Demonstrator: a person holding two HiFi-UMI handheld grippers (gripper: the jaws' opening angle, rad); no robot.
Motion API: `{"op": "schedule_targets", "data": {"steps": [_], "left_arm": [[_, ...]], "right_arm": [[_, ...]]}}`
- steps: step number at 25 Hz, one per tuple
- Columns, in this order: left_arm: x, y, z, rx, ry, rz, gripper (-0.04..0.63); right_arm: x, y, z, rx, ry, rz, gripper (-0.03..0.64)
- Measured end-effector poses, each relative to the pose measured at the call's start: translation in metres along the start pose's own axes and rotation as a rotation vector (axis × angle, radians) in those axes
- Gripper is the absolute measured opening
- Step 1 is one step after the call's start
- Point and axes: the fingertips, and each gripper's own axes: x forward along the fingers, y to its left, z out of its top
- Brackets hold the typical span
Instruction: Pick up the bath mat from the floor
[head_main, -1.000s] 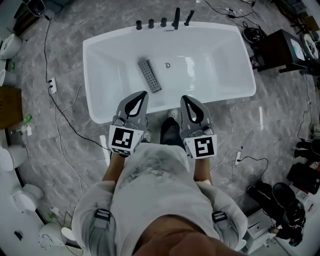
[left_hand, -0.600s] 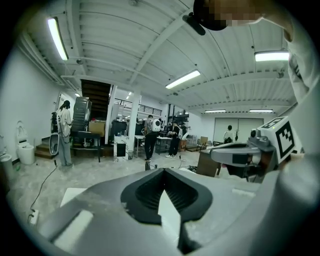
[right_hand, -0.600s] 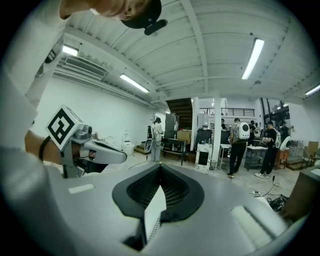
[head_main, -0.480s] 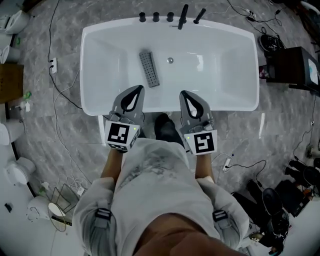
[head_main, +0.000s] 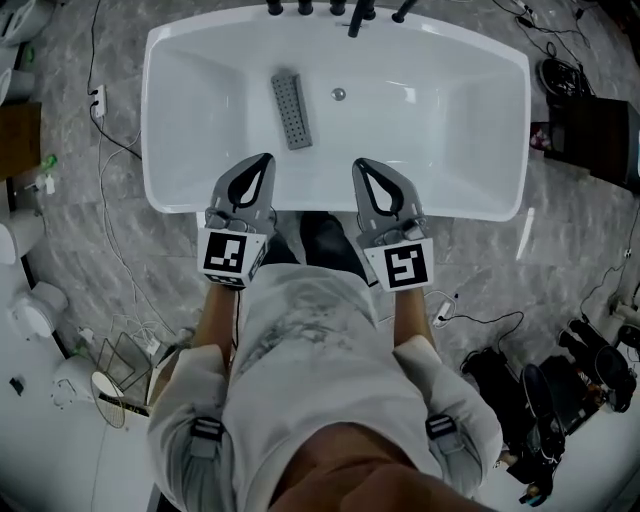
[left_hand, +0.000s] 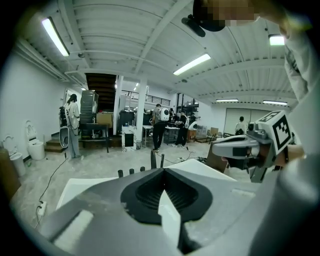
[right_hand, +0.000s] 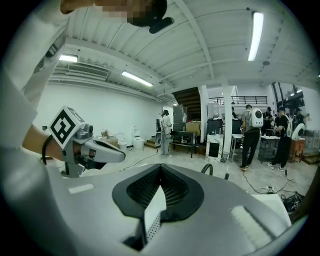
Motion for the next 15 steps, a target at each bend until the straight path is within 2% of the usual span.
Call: {"op": "schedule_targets", "data": {"steps": [3,8,15], "left_arm": [[0.021,0.001,-0.01,-0.017,0.026,0.017,0.003],[0.048,0.003,-0.033,-0.002,0.052,0.008,0.003],[0.08,0.019,-0.072,0.001,0.09,-0.009,0.003]], "right_arm": [[0.013,-0.017,-0.015,0.003,0.023,0.022,0.002],[0.037,-0.035,-0.05,0.025,0.07,0.032,0.002],[0.074,-0.032,-0.091,0.036,0.11,0.038,0.002]]}}
